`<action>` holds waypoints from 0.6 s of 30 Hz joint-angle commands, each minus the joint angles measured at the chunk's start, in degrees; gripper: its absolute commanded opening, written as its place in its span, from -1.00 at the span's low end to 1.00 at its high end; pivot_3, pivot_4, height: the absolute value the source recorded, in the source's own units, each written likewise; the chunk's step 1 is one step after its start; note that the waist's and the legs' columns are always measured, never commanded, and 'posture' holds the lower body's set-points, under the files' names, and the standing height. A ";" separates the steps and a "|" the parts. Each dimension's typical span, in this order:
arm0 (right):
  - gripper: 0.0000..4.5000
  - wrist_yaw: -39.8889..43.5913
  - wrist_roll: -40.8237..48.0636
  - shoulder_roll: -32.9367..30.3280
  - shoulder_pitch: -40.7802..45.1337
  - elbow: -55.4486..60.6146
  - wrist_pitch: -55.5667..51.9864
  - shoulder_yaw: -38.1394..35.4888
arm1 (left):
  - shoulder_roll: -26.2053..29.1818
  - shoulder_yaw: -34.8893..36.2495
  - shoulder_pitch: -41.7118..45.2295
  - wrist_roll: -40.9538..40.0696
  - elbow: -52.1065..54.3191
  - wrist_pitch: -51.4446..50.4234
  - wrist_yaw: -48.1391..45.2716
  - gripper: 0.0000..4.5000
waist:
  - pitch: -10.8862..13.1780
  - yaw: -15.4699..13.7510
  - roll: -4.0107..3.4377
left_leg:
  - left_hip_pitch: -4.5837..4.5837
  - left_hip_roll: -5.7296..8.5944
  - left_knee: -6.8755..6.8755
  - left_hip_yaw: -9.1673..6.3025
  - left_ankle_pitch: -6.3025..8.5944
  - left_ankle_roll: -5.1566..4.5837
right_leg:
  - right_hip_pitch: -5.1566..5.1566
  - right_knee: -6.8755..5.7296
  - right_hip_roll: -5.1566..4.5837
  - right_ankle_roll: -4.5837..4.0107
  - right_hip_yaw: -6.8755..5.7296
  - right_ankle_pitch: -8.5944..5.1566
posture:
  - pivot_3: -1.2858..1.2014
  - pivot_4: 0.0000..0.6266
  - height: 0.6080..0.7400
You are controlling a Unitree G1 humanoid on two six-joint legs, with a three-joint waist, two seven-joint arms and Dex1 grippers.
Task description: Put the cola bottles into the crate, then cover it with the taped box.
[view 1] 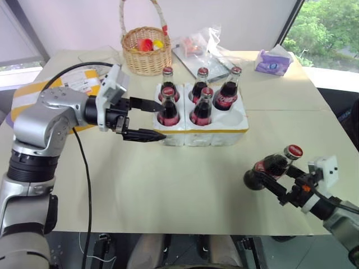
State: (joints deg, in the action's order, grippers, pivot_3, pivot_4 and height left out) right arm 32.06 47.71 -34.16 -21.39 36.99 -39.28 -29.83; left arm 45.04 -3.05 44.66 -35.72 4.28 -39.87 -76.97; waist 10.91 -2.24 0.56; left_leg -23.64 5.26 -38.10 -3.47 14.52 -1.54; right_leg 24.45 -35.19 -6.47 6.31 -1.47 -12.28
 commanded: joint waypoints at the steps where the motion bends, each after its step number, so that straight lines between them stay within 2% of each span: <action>1: 0.37 0.62 2.72 0.62 0.69 0.65 1.33 -1.23 | 0.39 1.63 -0.10 -0.86 1.59 -0.02 0.35 1.00 | 0.00 0.02 0.00 | 0.00 0.00 0.00 -0.01 0.00 0.00 | 0.00 0.00 0.00 0.01 0.00 0.01 | 0.03 -0.52 1.00; 2: 0.25 0.70 3.57 0.60 0.85 0.85 1.34 -1.65 | 0.40 1.66 -0.15 -0.91 1.68 -0.07 0.36 1.00 | 0.00 0.04 0.00 | 0.00 0.00 0.00 0.00 0.00 0.00 | 0.00 0.00 0.00 0.07 0.00 0.04 | 0.03 -0.52 1.00; 6: 0.25 0.05 11.53 -0.71 3.80 0.57 0.21 -5.39 | 0.42 1.95 -0.01 -1.30 1.76 -0.51 0.50 1.00 | 0.01 0.06 -0.03 | 0.00 0.00 0.01 0.00 0.00 0.00 | 0.02 -0.01 0.01 0.08 0.00 0.05 | 0.03 -0.52 1.00; 11: 0.25 -3.15 24.96 -6.05 15.01 -2.55 -1.94 -7.80 | 0.39 2.56 0.06 -1.68 1.80 -0.99 1.19 1.00 | 0.03 0.36 -0.05 | 0.01 0.00 0.00 0.05 0.00 0.00 | 0.02 -0.01 -0.01 0.06 0.04 0.05 | 0.03 -0.52 1.00; 15: 0.25 -7.81 27.97 -9.29 29.99 -8.83 -3.23 -2.78 | 0.48 3.65 -0.61 -2.30 2.63 -1.24 2.67 1.00 | 0.04 0.36 -0.04 | 0.03 -0.04 0.05 0.04 -0.01 0.00 | 0.02 -0.02 0.01 0.06 0.04 0.05 | 0.03 -0.52 1.00; 18: 0.25 -9.74 23.04 -9.07 42.08 -16.51 -3.92 4.00 | 0.64 4.46 -1.66 -2.22 3.59 -1.07 3.84 1.00 | 0.04 0.67 -0.04 | 0.03 -0.03 0.05 0.05 -0.01 0.00 | 0.02 -0.02 0.00 0.05 0.04 0.05 | 0.03 -0.52 1.00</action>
State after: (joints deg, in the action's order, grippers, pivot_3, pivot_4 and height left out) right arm 23.00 72.08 -42.86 17.67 22.23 -43.82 -27.08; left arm 45.09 -0.56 42.89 -37.03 6.04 -41.08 -73.74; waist 10.95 -1.57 0.52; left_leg -23.62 5.24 -38.04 -3.41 14.50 -1.54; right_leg 24.48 -35.20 -6.48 6.36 -1.43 -12.22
